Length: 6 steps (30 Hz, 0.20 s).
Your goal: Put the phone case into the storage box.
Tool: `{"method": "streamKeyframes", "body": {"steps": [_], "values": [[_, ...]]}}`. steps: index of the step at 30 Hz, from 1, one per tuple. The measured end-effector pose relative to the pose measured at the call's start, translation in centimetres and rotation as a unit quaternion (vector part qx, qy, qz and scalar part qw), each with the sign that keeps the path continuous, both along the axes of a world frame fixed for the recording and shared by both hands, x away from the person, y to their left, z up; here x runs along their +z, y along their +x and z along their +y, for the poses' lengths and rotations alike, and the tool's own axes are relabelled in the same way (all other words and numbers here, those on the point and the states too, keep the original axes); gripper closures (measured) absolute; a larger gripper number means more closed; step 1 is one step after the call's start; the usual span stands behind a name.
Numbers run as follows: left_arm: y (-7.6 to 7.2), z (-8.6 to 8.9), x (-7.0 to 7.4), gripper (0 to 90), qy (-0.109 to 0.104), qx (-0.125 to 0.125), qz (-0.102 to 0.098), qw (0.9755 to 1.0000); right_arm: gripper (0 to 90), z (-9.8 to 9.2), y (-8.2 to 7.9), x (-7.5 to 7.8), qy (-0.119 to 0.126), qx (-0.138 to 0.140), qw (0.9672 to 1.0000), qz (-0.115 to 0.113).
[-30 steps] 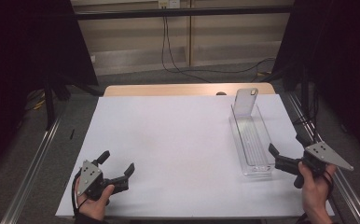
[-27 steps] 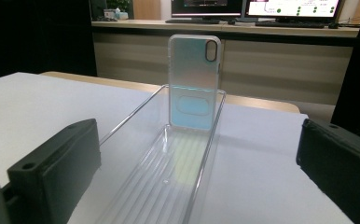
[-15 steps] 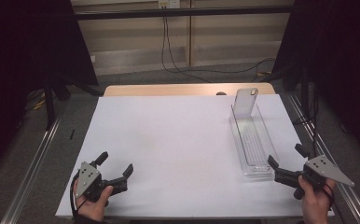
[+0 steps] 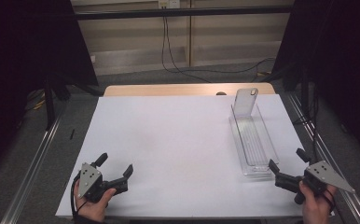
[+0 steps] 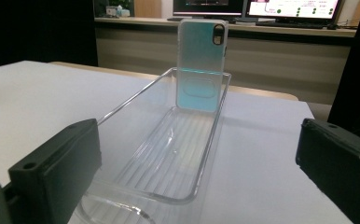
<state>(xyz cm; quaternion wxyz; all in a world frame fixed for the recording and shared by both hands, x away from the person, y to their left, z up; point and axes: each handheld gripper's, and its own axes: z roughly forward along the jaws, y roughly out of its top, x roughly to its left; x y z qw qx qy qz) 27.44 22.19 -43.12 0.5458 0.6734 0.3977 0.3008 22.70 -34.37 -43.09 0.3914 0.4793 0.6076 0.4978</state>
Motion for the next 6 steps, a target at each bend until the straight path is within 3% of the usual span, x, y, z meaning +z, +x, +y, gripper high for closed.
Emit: {"method": "streamKeyframes", "body": {"steps": [6], "values": [[0.14,-0.09,0.01,3.1,-0.008,-0.002,0.001,1.0000,0.0,-0.04,0.15,-0.02,0.003,0.004,1.0000,0.001]]}}
